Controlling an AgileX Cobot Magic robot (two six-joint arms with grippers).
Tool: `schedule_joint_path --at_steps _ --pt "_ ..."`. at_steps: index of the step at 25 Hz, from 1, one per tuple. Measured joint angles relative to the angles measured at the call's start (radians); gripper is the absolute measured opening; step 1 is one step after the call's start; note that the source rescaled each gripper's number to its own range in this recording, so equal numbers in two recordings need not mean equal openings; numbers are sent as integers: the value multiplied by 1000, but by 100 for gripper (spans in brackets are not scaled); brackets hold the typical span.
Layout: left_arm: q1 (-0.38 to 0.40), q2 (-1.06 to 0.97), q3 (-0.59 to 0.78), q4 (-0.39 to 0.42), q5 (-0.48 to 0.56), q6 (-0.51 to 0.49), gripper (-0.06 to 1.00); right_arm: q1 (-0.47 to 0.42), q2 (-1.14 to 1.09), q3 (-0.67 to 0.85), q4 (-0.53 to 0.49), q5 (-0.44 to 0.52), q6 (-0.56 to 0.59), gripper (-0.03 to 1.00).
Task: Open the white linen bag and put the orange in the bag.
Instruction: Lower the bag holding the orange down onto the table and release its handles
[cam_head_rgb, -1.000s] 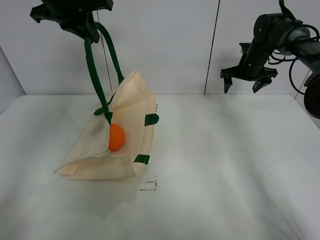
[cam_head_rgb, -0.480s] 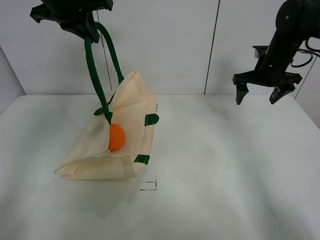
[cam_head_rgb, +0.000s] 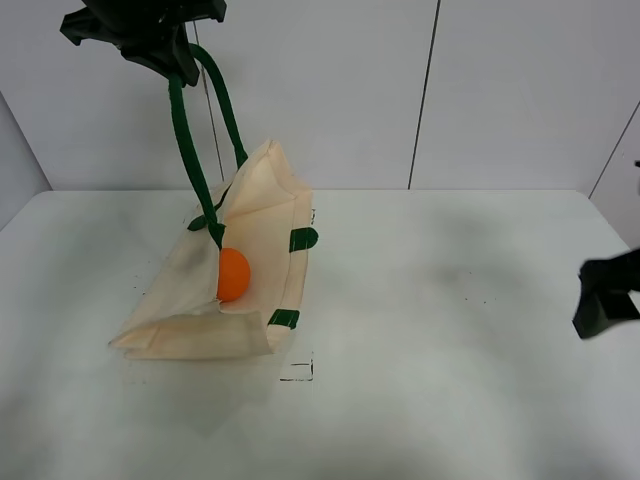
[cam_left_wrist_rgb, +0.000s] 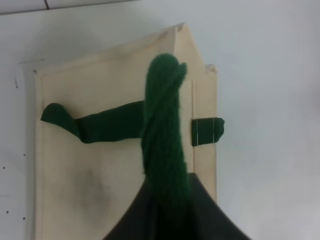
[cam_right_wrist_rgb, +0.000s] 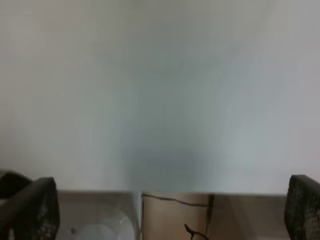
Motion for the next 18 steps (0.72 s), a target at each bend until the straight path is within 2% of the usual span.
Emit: schedule_joint_path --at_steps 4,8,12,18 --pt "0 0 0 0 0 0 0 0 -302 215 0 -104 -4 100" --pt "0 0 0 0 0 1 0 0 -602 351 0 -154 -24 100" --pt "0 0 0 0 0 1 0 0 -830 374 0 -156 -35 100" --pt "0 0 0 0 0 3 0 0 -989 378 0 -157 -35 100"
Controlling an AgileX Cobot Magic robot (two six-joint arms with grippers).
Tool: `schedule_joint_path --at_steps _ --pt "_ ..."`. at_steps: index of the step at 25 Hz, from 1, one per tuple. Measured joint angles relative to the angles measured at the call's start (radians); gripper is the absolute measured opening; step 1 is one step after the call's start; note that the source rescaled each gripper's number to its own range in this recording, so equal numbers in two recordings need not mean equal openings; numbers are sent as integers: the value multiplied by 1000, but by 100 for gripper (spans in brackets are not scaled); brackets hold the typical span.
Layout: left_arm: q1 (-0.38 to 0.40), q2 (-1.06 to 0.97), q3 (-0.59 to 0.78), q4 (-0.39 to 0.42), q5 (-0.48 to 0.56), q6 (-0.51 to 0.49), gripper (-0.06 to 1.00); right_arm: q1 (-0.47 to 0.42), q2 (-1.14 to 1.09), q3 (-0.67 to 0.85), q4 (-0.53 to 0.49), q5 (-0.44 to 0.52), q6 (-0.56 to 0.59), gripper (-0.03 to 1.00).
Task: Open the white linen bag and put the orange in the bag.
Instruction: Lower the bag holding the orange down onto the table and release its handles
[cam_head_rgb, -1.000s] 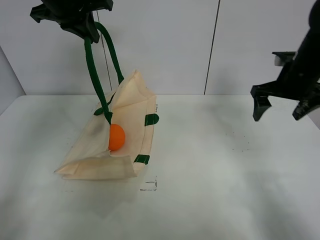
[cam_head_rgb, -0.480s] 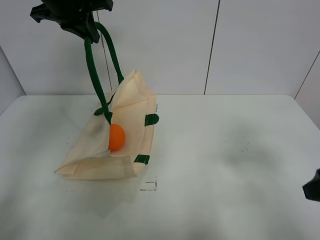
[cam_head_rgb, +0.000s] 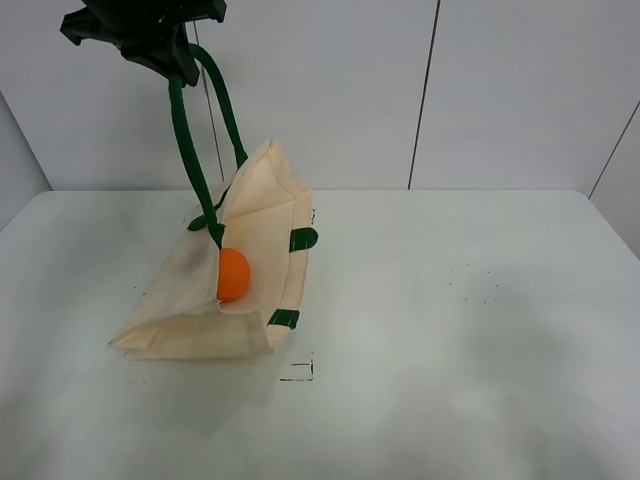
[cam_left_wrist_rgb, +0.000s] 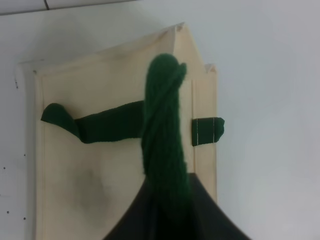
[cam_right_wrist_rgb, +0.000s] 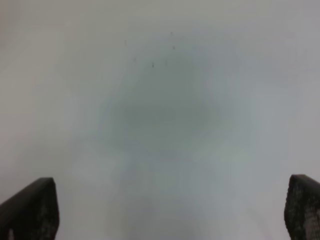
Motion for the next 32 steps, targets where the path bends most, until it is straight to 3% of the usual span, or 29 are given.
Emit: schedule_joint_path --at_steps 7,23,32 --pt "0 0 0 0 0 0 0 -82 -10 0 0 0 0 100" --pt "0 31 31 -3 -11 0 0 -50 -141 0 12 1 0 100" --pt "0 249 105 -159 -101 48 0 -50 -141 0 13 1 0 100"
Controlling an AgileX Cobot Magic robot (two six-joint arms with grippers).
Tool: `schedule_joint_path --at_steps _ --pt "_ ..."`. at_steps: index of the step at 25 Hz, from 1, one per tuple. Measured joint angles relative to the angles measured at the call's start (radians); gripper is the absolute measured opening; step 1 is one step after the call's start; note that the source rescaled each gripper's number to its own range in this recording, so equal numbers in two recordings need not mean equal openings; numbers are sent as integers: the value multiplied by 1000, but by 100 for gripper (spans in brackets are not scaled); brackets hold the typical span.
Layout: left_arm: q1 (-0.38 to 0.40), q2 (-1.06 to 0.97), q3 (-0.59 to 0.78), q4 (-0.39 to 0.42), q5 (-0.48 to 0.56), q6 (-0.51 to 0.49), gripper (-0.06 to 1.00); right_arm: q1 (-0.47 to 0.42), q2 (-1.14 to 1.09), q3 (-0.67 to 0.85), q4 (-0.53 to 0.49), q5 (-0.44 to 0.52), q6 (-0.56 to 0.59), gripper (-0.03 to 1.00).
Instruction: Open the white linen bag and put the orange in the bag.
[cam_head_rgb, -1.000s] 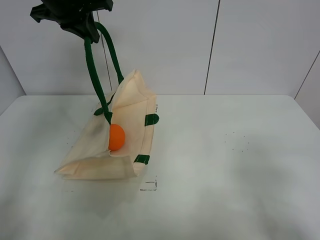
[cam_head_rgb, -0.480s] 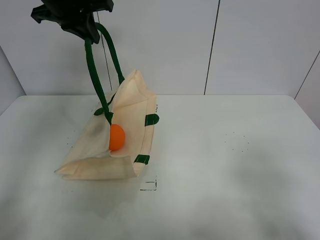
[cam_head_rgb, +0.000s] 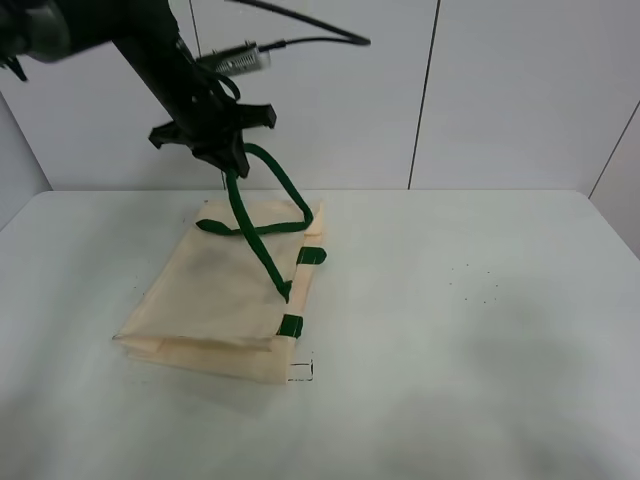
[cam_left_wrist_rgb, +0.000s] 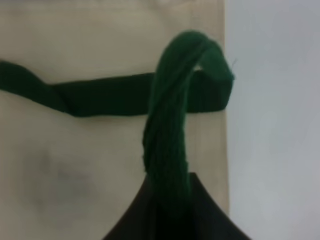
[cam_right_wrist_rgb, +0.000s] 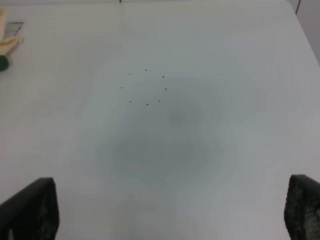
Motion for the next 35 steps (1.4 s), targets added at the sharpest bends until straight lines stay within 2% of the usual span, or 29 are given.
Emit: schedule_joint_path --at_steps 2,4,6,9,12,18,22,32,35 --pt "0 55 0 -28 -3 10 4 0 0 0 0 0 0 100" --pt "0 88 0 -46 -10 28 16 0 0 0 0 0 0 100" --pt "0 102 5 -49 -21 47 37 0 0 0 0 0 0 100" --pt "0 103 12 -8 -26 57 78 0 0 0 0 0 0 100" --pt "0 105 14 74 -32 55 95 0 0 0 0 0 0 100" --pt "0 112 17 207 -20 -4 100 0 0 0 0 0 0 100" --pt "32 112 17 217 -17 -13 100 0 0 0 0 0 0 100" --pt "270 112 17 227 29 1 100 0 0 0 1 0 0 100" --pt "312 112 17 220 37 9 100 0 0 0 2 0 0 100"
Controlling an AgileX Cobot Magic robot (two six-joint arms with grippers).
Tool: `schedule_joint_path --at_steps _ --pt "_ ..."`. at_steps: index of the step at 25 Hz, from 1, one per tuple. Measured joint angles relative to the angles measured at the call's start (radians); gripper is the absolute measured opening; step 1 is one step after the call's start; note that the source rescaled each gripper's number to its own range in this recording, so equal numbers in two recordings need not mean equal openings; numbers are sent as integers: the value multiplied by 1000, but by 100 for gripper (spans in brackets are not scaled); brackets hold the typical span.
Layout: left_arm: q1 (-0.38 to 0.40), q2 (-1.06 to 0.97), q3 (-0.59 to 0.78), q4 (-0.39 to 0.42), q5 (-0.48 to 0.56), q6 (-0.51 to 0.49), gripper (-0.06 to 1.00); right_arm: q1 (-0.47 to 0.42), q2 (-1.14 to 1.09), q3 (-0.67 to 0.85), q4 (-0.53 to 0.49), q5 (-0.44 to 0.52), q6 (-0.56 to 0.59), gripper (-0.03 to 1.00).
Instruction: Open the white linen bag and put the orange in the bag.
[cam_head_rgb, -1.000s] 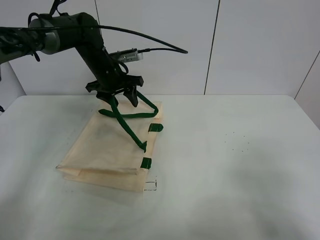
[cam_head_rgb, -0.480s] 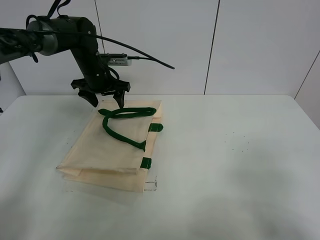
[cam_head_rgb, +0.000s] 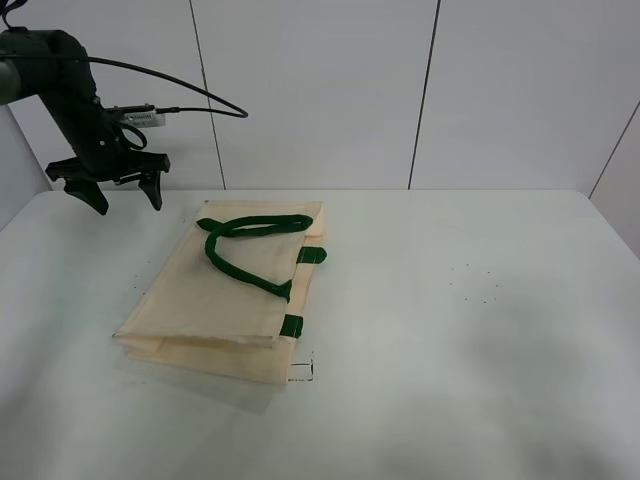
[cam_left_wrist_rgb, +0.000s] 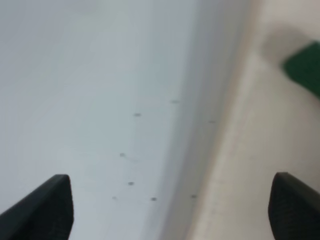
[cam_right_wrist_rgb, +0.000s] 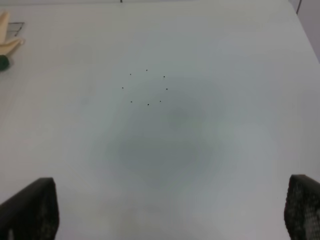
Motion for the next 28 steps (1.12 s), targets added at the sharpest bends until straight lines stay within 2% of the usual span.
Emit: schedule_joint_path --at_steps 5,10,13,19,28 --pt "14 -6 0 -12 59 6 100 0 0 0 0 0 0 100" --pt "14 -64 55 -13 59 8 100 0 0 0 0 0 0 100" --pt "14 -126 179 -7 59 15 100 0 0 0 0 0 0 100" --pt "14 -324 521 -2 59 16 100 0 0 0 0 0 0 100" --pt "14 -832 1038 -2 50 38 100 0 0 0 0 0 0 100"
